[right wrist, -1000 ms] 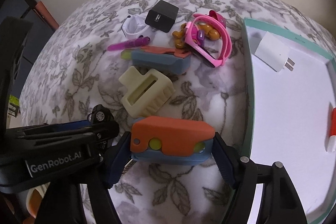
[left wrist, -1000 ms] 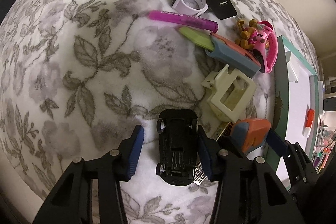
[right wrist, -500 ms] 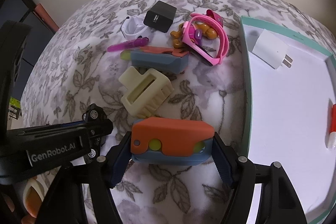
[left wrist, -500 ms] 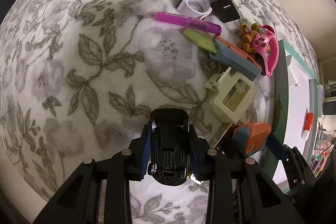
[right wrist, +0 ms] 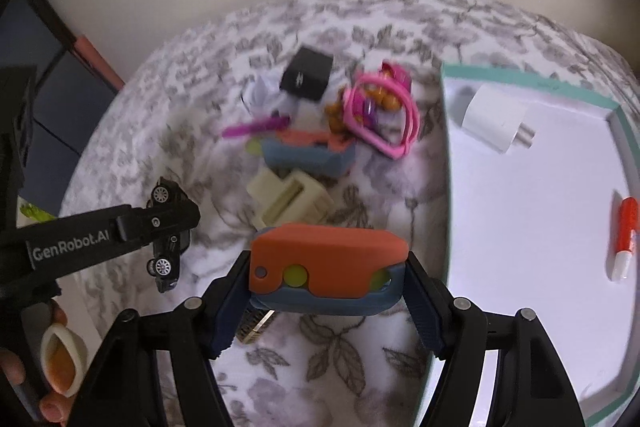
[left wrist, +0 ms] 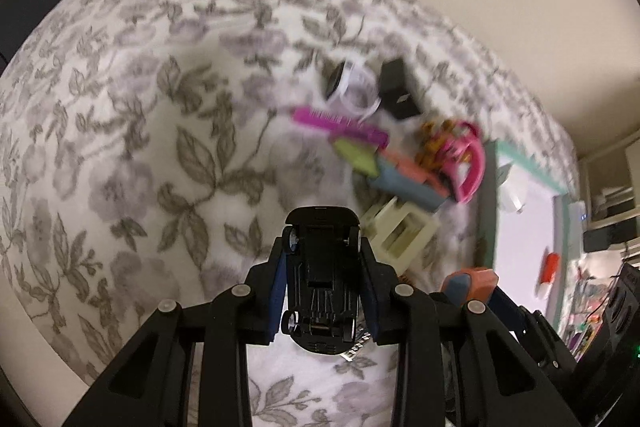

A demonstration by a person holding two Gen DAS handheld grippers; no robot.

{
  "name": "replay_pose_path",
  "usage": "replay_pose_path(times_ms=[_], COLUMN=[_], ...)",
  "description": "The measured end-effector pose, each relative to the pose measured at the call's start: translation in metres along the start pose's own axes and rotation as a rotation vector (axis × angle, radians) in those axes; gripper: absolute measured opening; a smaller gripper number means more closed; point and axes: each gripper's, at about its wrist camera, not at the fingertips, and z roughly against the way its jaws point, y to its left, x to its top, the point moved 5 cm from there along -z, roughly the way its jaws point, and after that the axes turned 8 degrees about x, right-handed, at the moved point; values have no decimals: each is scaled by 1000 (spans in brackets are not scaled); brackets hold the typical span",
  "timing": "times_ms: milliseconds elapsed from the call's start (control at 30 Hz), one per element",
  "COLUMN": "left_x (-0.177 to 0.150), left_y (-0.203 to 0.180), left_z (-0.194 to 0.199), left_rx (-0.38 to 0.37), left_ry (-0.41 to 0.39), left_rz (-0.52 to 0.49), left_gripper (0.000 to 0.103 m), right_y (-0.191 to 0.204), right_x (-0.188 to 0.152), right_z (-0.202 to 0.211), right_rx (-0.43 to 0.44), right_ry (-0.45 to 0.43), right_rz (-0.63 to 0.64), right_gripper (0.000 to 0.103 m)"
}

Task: Organize rigid objects
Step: 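Carry the toy car and orange-blue toy over the tray with both tools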

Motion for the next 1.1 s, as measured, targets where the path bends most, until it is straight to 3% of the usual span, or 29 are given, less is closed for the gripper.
replay_pose_path(times_ms=[300,567,800,1100], left_x=[12,9,-13,-58], left_y=[-21,-61,-117,-189], left_z=[51,75,82,72], left_rx=[-47,-117,-199,-232], left_ry=[-172,-252,-270,-244], left_rz=[-21,-109,-250,-466], left_gripper=[34,34,34,34], right_y=[-17,-67,-110,-146], right_x=[24,32,25,11], right_z=[60,123,154,178], right_rx=[-48,-199,-271,-342], right_ry=[-132,-216,-232,-240], right_rz=[-46,-134,-224,-298], right_gripper=[74,74,74,74])
